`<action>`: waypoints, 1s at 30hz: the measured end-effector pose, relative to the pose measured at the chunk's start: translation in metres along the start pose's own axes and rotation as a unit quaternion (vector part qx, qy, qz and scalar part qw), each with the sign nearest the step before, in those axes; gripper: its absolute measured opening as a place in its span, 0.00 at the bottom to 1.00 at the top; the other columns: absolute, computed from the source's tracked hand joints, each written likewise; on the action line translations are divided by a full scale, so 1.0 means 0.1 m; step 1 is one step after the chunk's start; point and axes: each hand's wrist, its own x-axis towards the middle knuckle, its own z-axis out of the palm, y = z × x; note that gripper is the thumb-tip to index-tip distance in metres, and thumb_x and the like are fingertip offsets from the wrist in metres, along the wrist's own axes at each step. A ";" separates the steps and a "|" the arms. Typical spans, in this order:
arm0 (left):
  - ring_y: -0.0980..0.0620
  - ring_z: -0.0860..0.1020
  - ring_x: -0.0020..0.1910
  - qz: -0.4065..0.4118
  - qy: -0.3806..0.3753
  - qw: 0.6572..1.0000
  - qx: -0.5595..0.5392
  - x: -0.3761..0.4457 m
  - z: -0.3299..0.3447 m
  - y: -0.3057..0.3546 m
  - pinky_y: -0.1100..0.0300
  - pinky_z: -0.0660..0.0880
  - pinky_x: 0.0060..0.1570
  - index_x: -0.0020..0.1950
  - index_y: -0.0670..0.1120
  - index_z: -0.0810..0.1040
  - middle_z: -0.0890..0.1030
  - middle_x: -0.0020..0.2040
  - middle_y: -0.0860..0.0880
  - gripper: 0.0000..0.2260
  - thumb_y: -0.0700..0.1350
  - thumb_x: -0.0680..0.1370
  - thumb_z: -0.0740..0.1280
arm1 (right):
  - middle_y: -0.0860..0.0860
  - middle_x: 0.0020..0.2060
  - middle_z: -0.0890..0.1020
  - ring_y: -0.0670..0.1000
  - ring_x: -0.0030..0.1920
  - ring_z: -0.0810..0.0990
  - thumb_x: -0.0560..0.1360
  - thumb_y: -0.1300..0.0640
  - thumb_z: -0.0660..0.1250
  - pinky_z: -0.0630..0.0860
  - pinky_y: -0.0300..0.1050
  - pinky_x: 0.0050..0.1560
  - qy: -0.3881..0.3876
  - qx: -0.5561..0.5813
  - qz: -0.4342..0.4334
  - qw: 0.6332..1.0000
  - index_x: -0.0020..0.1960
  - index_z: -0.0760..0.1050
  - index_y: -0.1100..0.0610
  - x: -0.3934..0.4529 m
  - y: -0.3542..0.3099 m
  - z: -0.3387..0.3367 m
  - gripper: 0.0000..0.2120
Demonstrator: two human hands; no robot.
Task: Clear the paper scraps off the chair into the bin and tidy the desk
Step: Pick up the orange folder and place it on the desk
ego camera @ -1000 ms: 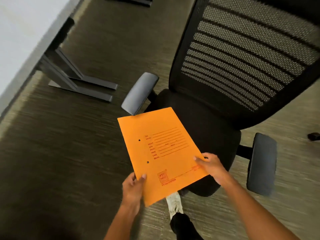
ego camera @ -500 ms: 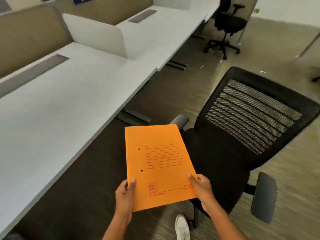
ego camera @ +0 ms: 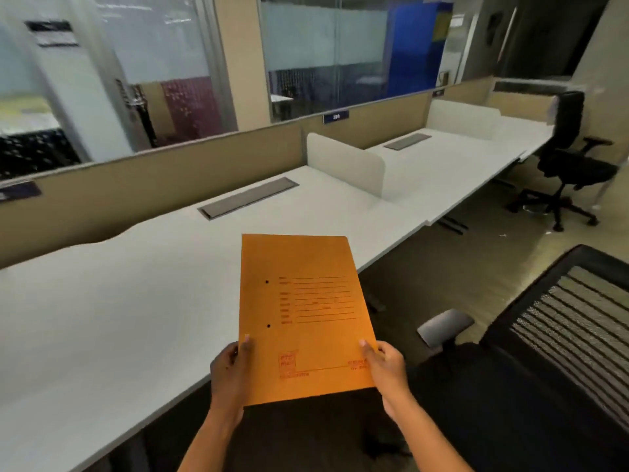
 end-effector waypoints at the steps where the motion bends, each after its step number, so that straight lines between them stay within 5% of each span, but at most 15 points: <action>1: 0.55 0.85 0.38 0.016 0.019 1.000 -0.004 0.03 -0.17 0.09 0.67 0.78 0.28 0.50 0.54 0.79 0.84 0.46 0.52 0.12 0.60 0.77 0.62 | 0.49 0.43 0.85 0.47 0.42 0.84 0.76 0.45 0.66 0.78 0.40 0.35 -0.013 0.000 -0.017 1.000 0.49 0.77 0.50 -0.02 -0.13 0.16 0.09; 10: 0.49 0.84 0.43 0.083 0.148 0.985 -0.038 0.15 -1.53 0.78 0.58 0.79 0.34 0.51 0.53 0.79 0.83 0.48 0.55 0.14 0.61 0.77 0.61 | 0.48 0.47 0.83 0.49 0.47 0.82 0.71 0.35 0.65 0.77 0.41 0.40 -0.126 0.001 -0.136 0.983 0.53 0.74 0.49 -0.29 -1.19 1.46 0.20; 18: 0.49 0.84 0.42 0.119 0.249 0.960 -0.054 0.02 -2.52 0.97 0.59 0.79 0.34 0.51 0.52 0.79 0.84 0.47 0.55 0.16 0.62 0.76 0.61 | 0.49 0.53 0.80 0.53 0.51 0.81 0.74 0.37 0.63 0.80 0.54 0.53 -0.194 -0.002 -0.196 0.961 0.58 0.72 0.51 -0.65 -1.67 2.43 0.21; 27: 0.58 0.83 0.38 0.128 0.319 0.936 -0.073 0.02 -3.10 0.98 0.63 0.76 0.32 0.43 0.60 0.79 0.84 0.39 0.64 0.08 0.59 0.77 0.63 | 0.49 0.53 0.79 0.49 0.48 0.80 0.75 0.39 0.63 0.76 0.49 0.47 -0.235 -0.001 -0.206 0.950 0.57 0.71 0.48 -0.81 -1.75 3.16 0.17; 30: 0.54 0.82 0.43 0.123 0.329 0.933 -0.073 0.14 -3.20 0.97 0.58 0.78 0.37 0.46 0.57 0.78 0.83 0.43 0.60 0.08 0.57 0.79 0.62 | 0.49 0.54 0.79 0.49 0.47 0.79 0.75 0.39 0.63 0.76 0.49 0.48 -0.245 -0.003 -0.197 0.949 0.57 0.71 0.47 -0.74 -1.76 3.38 0.16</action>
